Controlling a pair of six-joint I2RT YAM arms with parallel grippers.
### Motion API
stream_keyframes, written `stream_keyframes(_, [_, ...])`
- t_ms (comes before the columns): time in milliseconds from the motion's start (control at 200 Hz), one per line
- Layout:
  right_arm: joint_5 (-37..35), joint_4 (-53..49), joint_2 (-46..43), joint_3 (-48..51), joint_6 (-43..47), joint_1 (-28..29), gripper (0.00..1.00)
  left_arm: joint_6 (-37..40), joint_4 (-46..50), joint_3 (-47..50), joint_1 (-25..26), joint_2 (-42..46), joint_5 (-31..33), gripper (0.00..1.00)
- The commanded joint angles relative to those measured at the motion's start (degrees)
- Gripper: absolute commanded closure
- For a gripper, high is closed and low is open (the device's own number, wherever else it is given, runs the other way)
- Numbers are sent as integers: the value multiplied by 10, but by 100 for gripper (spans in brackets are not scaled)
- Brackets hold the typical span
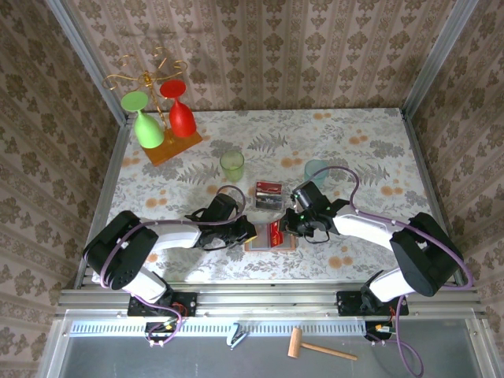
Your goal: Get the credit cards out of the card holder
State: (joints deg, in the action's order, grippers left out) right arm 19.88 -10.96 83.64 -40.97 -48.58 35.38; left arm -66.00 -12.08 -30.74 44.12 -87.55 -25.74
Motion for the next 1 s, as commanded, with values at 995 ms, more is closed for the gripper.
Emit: stream_keyframes(995, [-32, -74, -20, -48, 5, 19, 93, 0, 16, 4, -11, 0, -2, 89])
